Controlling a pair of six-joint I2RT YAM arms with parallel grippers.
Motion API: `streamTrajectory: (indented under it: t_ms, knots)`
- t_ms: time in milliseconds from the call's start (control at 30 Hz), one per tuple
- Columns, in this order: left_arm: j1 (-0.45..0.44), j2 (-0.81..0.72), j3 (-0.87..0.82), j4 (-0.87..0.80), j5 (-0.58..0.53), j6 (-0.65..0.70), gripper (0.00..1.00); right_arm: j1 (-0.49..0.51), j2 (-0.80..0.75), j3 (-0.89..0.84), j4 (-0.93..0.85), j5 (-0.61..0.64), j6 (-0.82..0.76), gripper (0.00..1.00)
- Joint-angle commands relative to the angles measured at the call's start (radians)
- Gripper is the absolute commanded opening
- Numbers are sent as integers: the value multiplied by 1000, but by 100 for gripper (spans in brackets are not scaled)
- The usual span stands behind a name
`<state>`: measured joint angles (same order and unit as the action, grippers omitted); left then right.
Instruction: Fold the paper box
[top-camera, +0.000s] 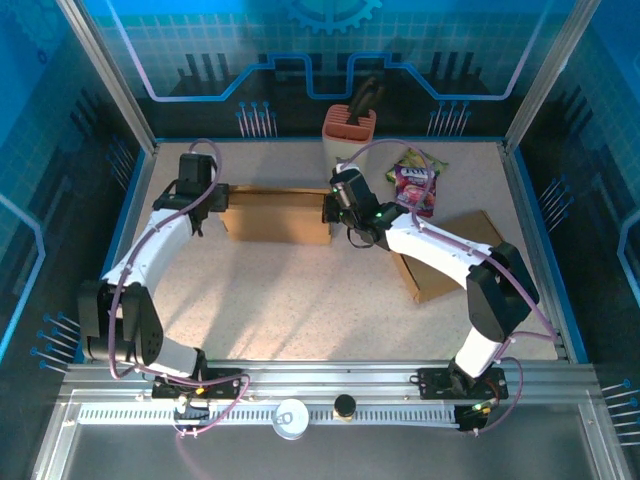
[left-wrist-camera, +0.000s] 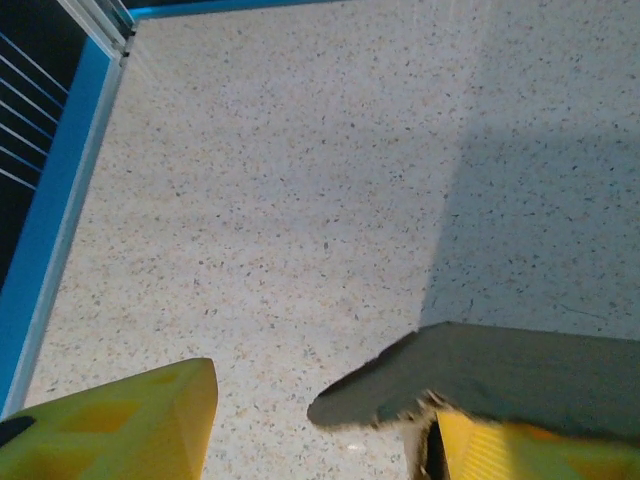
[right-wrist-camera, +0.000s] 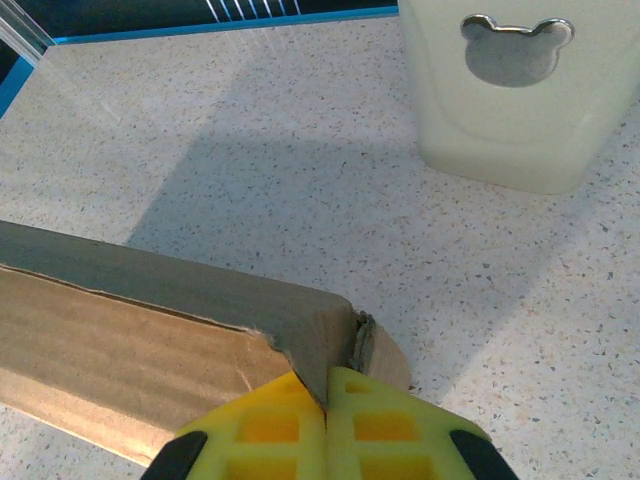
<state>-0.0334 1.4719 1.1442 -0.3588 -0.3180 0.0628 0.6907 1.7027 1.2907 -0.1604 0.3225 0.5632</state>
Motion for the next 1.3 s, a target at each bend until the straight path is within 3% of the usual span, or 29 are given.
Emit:
streamTrajectory:
  t_ms: [0, 200, 533, 1000, 1267]
  knots:
    - [23, 1, 30, 46, 89, 20, 61, -6, 50, -8, -117, -49, -14, 0]
    - [33, 7, 27, 83, 113, 11, 47, -7, 57, -1, -118, -61, -18, 0]
    - [35, 82, 90, 73, 116, 46, 37, -8, 54, -2, -119, -69, -22, 0]
    - [35, 53, 70, 91, 120, 37, 1, -17, 64, 7, -120, -77, -28, 0]
    - [34, 41, 121, -16, 124, 13, 0, -26, 73, 19, -131, -80, -41, 0]
